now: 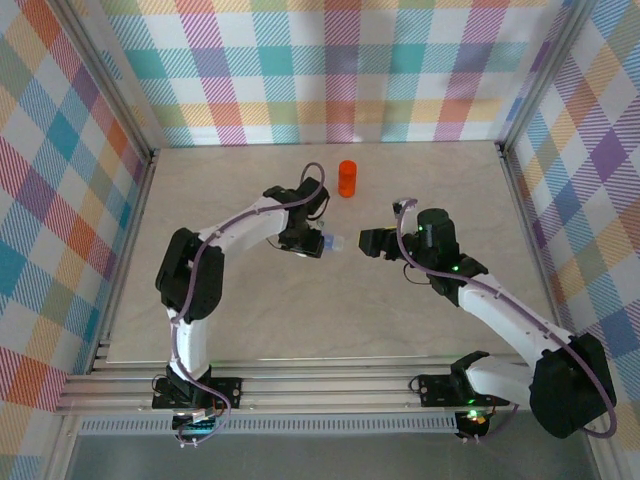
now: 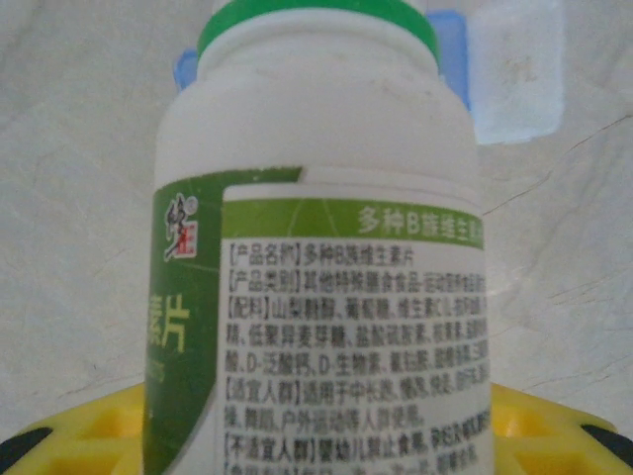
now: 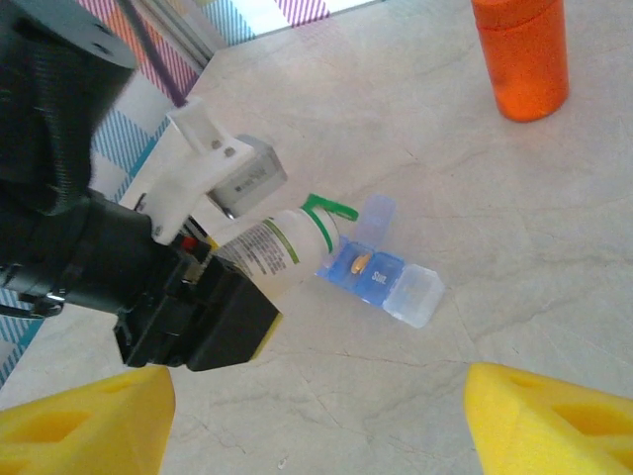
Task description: Sort the pills into containers
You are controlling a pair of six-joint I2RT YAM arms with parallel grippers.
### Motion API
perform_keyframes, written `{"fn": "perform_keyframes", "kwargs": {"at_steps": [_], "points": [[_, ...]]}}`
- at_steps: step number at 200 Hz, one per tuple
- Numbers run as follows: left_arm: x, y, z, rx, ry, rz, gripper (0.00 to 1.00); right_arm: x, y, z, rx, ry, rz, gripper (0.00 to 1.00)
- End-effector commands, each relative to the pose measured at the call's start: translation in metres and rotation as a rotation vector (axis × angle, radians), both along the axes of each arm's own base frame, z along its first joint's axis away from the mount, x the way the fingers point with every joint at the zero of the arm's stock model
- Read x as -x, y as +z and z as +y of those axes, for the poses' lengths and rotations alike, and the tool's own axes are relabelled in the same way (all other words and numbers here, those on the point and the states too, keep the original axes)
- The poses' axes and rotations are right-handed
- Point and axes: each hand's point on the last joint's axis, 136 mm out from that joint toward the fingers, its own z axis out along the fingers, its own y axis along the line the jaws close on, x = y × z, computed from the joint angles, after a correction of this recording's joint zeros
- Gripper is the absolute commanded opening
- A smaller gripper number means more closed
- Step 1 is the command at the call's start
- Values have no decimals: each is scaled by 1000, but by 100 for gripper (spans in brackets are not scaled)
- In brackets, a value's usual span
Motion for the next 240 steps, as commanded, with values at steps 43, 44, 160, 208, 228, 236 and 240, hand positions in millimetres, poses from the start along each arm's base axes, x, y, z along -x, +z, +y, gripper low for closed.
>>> {"fn": "perform_keyframes", "kwargs": {"at_steps": [43, 44, 160, 208, 228, 236, 240], "points": [[-17, 35, -9, 169, -45, -263, 0, -5, -5, 4, 12, 16, -21, 77], [-17, 35, -9, 171, -47, -268, 0, -5, -5, 4, 12, 16, -22, 77], [49, 226, 6, 612, -395, -1356, 0, 2, 53, 9, -18, 89, -209, 77], [79, 303, 31, 636, -340, -1679, 0, 7, 105, 22, -67, 177, -310, 77], [67, 294, 17, 580, -407, -1638, 0, 16, 121, 32, -108, 255, -343, 77], [64, 287, 9, 587, -437, -1612, 0, 23, 128, 39, -120, 328, -367, 77], [62, 283, 6, 593, -447, -1600, 0, 27, 133, 42, -125, 358, -380, 77]]}}
